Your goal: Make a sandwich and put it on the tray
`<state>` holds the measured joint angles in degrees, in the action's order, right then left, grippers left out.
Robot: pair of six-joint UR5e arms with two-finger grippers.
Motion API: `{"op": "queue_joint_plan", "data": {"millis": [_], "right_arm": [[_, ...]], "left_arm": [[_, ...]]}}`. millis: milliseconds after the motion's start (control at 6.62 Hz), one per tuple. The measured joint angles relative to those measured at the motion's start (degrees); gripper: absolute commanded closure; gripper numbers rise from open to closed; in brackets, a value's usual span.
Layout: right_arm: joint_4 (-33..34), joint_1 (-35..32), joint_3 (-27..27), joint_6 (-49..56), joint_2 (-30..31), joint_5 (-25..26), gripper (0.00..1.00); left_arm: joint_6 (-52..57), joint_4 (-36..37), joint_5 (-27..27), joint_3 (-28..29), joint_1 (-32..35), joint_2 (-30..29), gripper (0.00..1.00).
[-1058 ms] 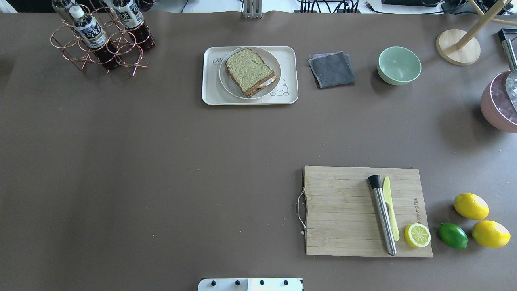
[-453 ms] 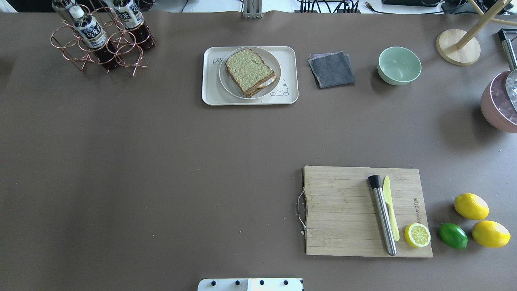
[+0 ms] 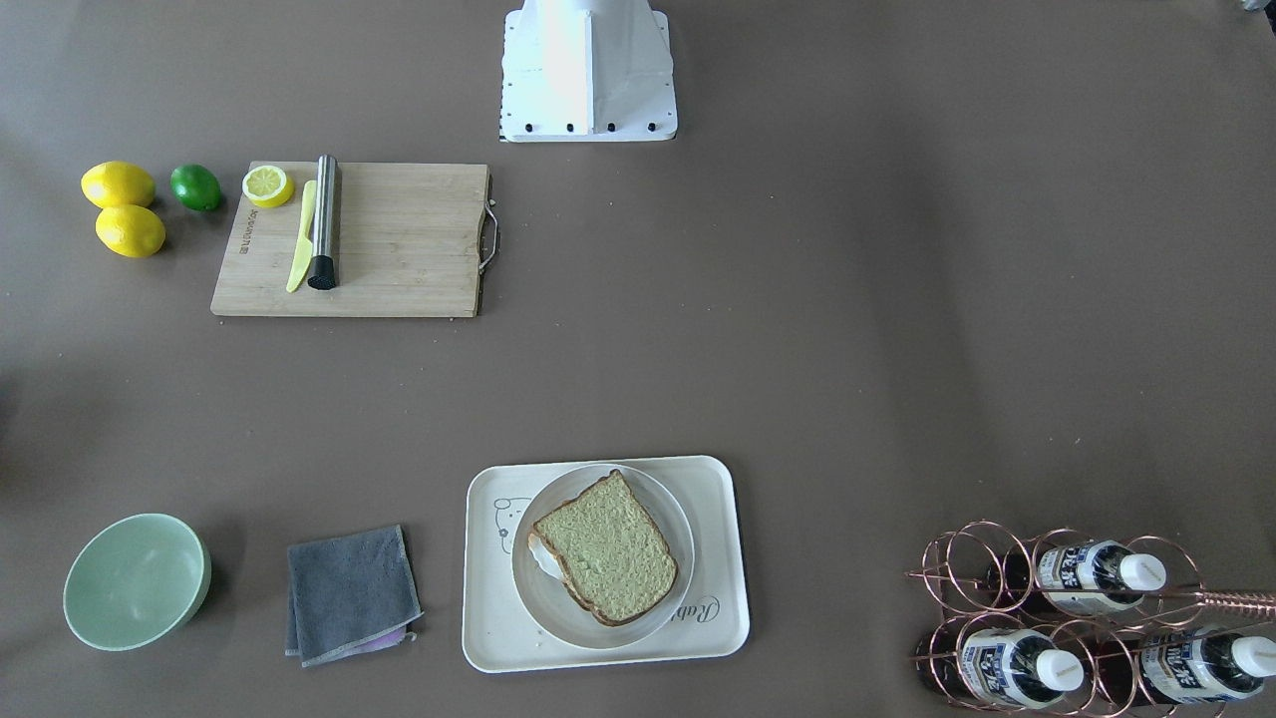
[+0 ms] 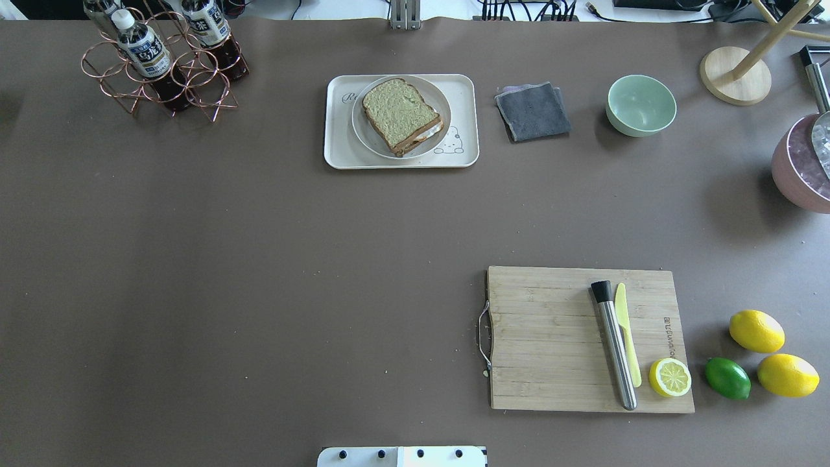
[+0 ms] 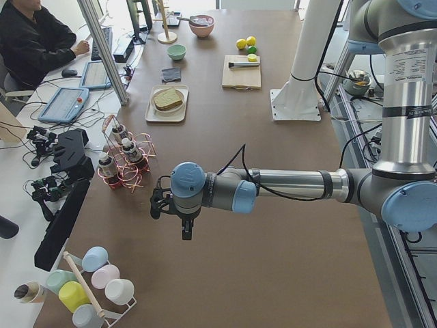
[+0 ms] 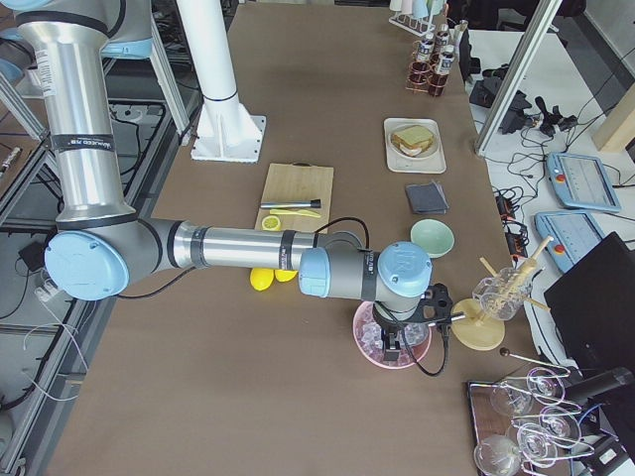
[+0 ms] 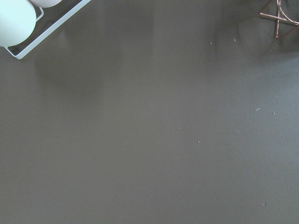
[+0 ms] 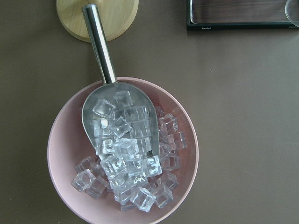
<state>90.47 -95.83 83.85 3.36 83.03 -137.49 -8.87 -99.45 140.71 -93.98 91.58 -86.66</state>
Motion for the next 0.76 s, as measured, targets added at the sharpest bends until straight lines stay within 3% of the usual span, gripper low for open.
{"op": "queue_joint_plan", "data": {"millis": [756], "right_arm": [[0.0,0.0,0.0,-0.1,0.0,0.0,0.00]], "left_arm": [[0.3,-1.4,-4.9,0.0,-0.1,-0.6,0.02]]}}
